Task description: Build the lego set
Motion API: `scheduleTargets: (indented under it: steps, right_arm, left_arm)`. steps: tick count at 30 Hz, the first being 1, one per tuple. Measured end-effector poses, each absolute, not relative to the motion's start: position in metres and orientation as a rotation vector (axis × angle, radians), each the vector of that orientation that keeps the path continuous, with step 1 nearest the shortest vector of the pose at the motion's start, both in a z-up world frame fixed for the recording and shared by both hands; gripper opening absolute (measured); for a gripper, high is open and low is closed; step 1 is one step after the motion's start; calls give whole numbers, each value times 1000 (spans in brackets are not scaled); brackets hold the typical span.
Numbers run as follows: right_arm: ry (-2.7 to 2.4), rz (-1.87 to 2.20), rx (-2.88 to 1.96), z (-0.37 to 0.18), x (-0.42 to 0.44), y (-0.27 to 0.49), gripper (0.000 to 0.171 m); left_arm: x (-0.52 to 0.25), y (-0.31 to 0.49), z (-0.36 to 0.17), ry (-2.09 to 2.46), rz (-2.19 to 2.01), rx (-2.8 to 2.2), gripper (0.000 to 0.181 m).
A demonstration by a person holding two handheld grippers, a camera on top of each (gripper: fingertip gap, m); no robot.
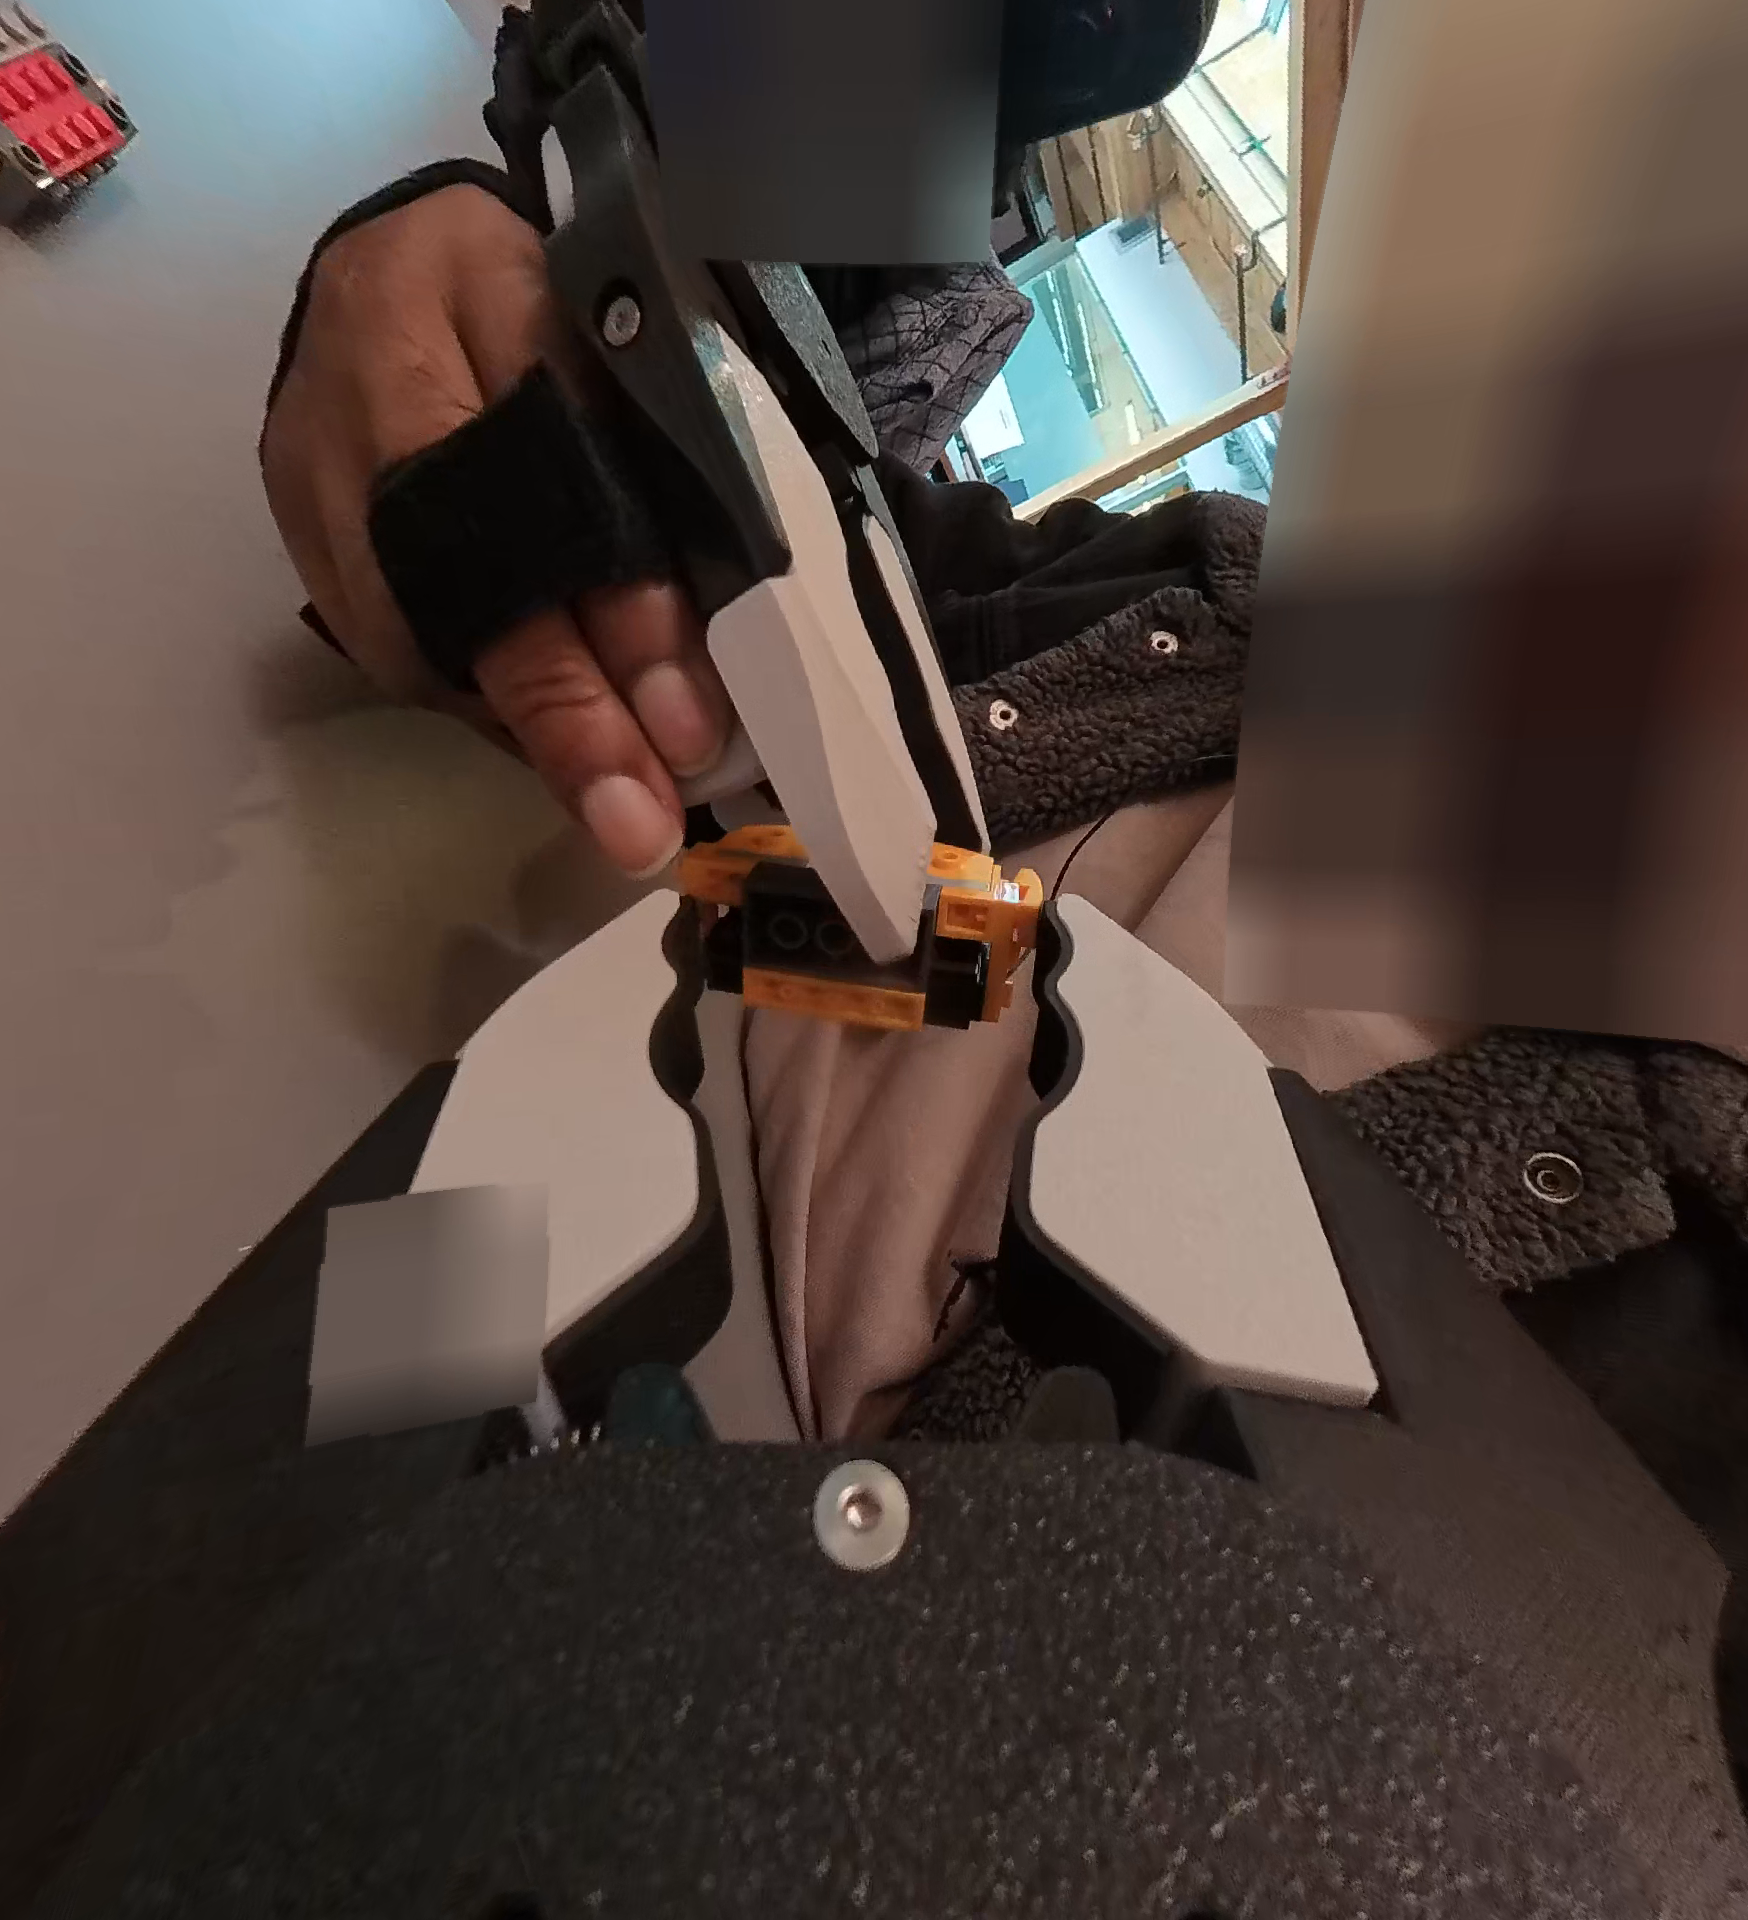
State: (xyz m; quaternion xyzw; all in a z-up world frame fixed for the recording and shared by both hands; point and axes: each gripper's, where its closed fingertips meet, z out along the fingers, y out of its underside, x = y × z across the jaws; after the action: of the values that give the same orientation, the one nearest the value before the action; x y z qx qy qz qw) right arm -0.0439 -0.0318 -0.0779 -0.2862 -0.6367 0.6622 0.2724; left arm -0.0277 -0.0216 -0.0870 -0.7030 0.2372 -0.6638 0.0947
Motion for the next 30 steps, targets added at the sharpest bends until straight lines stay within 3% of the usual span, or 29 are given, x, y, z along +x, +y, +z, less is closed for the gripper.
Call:
scheduleTargets:
  steps: [13,30]
  right_arm:
    - [-1749,1674,-756,-81,-47,-36,29]
    - [-1898,1551,-677,-92,-45,-58,29]
  left_arm:
    - [-30,-27,-89,728,-1962,-2074,53]
    - [-27,-47,-100,722,-2027,-2126,56]
